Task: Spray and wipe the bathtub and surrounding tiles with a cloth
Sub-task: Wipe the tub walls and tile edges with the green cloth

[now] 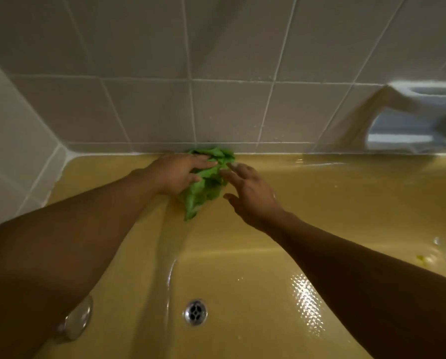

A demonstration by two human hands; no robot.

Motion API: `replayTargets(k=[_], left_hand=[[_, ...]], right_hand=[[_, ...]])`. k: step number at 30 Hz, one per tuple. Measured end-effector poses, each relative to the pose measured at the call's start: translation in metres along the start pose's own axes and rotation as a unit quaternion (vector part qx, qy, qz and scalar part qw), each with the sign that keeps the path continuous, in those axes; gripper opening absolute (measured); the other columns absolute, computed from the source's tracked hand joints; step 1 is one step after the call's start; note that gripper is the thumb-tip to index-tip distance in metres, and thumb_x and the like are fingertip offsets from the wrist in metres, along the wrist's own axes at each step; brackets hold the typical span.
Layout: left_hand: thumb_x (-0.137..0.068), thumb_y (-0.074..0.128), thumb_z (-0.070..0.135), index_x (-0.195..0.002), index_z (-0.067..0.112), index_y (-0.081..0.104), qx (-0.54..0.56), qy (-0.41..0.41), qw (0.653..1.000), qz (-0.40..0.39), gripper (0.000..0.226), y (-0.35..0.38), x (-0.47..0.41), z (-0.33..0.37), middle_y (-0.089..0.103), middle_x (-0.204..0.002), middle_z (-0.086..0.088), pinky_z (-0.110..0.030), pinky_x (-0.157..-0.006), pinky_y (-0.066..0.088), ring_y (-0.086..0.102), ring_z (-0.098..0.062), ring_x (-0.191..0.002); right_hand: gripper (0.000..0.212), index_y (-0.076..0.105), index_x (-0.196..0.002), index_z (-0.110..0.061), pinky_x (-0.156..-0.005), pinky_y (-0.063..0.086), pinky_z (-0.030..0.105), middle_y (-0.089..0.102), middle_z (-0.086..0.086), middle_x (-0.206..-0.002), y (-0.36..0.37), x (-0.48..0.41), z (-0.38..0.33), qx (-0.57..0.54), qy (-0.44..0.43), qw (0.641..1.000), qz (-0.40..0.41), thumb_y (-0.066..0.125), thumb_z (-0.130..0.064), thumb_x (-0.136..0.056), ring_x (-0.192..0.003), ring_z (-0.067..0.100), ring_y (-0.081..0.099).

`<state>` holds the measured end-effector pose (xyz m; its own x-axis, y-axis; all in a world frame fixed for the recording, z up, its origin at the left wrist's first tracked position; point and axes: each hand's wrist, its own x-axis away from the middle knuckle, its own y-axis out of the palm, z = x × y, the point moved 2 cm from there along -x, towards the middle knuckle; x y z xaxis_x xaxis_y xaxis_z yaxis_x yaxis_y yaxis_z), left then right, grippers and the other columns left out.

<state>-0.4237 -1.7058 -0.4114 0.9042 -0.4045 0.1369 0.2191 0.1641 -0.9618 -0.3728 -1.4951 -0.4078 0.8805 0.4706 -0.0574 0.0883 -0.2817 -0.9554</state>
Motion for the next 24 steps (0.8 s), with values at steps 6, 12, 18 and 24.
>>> replayTargets(k=[6,12,18,24], left_hand=[[-0.097,0.064,0.029,-0.153,0.048,0.036,0.089,-0.047,0.993,0.067,0.065,0.012,0.018,-0.026,0.047,-0.156,0.006,-0.046,-0.115,0.039,0.047,-0.025,-0.140],[-0.097,0.050,0.016,-0.145,0.054,0.039,0.226,-0.125,0.958,0.126,0.062,0.023,0.042,-0.045,0.057,-0.148,0.000,-0.045,-0.109,0.048,0.055,-0.024,-0.132],[-0.098,0.047,0.013,-0.156,0.047,0.027,0.094,-0.134,0.985,0.047,0.070,0.017,0.057,-0.032,0.031,-0.166,0.008,-0.052,-0.122,0.019,0.032,-0.016,-0.150],[-0.096,0.050,0.012,-0.153,0.039,0.041,0.103,-0.168,0.977,0.085,0.064,0.012,0.085,-0.028,0.030,-0.164,0.015,-0.052,-0.122,0.025,0.032,-0.012,-0.150]], right_hand=[[0.072,0.032,-0.157,-0.014,-0.124,0.016,0.042,0.029,0.013,-0.163,0.047,-0.030,-0.038,0.007,0.036,0.999,0.041,0.062,-0.041,-0.097,-0.150,0.032,0.023],[0.059,0.047,-0.147,-0.005,-0.121,0.028,0.050,0.052,0.019,-0.142,0.066,-0.060,-0.058,0.090,0.038,0.990,0.104,0.063,-0.023,-0.093,-0.138,0.038,0.043],[0.033,0.066,-0.123,-0.012,-0.123,0.021,0.049,0.068,0.011,-0.119,0.037,-0.066,-0.041,0.205,-0.040,0.975,0.076,0.058,-0.022,-0.093,-0.120,0.031,0.060],[0.015,0.069,-0.085,-0.016,-0.096,0.040,0.041,0.071,0.009,-0.091,0.016,-0.070,-0.029,0.216,-0.042,0.974,0.054,0.054,-0.015,-0.089,-0.092,0.032,0.064]])
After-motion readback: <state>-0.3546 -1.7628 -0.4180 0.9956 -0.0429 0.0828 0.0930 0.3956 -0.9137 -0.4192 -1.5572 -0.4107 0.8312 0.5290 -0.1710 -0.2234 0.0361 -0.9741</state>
